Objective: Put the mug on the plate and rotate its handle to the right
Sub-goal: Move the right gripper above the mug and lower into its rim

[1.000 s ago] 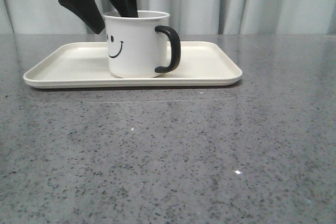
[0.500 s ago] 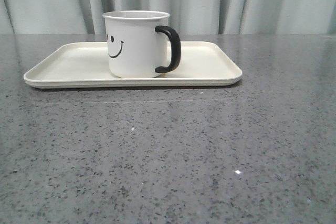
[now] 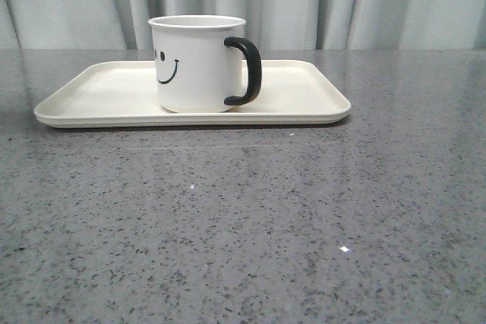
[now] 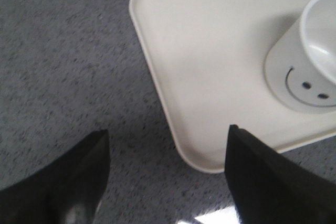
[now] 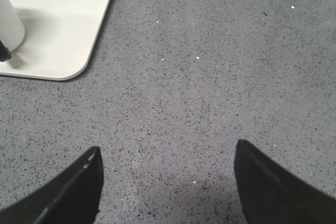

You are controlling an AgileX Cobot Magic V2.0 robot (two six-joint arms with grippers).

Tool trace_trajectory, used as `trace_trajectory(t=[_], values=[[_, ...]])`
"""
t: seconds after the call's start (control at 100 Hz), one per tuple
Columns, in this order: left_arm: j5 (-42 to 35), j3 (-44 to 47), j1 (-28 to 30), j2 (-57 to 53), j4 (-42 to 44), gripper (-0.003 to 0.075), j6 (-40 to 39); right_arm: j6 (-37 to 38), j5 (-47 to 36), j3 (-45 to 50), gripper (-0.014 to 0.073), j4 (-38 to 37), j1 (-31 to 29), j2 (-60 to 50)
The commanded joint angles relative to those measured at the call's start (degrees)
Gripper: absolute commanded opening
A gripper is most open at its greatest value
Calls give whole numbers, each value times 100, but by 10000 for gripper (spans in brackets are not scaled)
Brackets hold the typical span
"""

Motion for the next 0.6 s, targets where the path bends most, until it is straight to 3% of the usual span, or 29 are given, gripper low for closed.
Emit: trace_trajectory(t=[0.0,0.21,0.59], values=[[-497,430,223,-650,-29,463,7,8,-433,-181,531,-36,-22,76],[-604,1524,683,-1759,-29,463,112,8,-433,-181,531,-36,-22,76],[-753,2548,723,-3189,-51,463,112,8,-610,-181,531,-23,-22,76]])
